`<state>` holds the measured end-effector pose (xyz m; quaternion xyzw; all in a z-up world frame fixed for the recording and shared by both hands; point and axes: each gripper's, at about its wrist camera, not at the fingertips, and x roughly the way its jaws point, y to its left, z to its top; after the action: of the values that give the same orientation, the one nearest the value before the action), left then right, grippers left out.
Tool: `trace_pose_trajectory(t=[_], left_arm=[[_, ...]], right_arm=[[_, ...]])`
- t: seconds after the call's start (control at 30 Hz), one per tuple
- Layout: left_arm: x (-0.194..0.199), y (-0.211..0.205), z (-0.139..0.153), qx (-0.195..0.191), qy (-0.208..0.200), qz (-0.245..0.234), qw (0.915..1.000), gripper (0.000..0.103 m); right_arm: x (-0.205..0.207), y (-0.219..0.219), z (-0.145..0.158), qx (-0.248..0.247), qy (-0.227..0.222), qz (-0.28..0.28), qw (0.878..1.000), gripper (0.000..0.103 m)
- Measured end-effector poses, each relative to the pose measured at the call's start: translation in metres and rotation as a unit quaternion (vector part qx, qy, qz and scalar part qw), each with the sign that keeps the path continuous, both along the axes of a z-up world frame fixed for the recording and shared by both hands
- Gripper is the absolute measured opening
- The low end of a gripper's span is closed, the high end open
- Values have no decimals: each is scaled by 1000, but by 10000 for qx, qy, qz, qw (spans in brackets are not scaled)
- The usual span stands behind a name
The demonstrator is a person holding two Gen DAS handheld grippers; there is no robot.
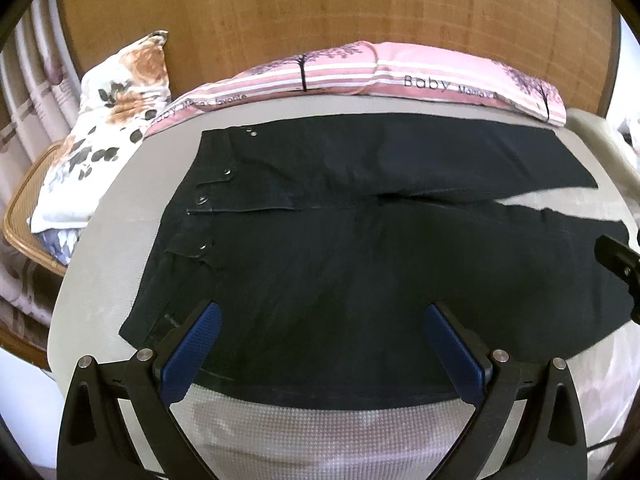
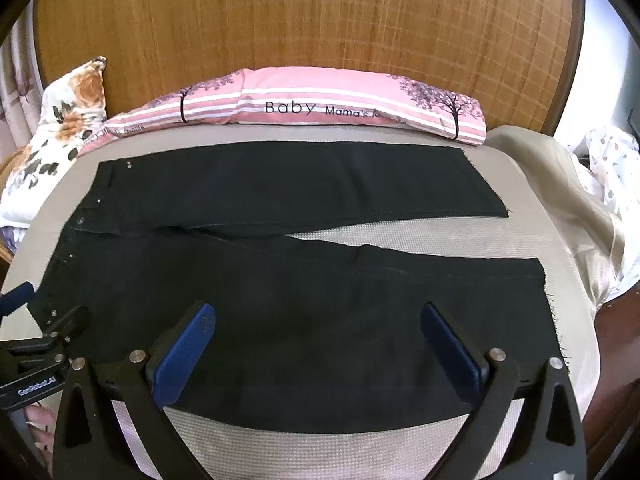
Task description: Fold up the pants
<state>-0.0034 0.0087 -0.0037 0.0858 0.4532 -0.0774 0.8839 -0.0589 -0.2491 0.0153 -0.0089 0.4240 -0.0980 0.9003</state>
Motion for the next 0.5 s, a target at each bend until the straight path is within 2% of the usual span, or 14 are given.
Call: trace_pose_trajectory(t=[0.13, 0.5], left_arm=[[1, -1, 0, -7, 55, -22, 10000, 101], [11, 12, -7, 2, 333, 365, 9988, 101]], right_arm=[[1, -2, -2, 135, 49, 13, 9999, 101], [1, -1, -2, 168, 46, 3, 9998, 100]])
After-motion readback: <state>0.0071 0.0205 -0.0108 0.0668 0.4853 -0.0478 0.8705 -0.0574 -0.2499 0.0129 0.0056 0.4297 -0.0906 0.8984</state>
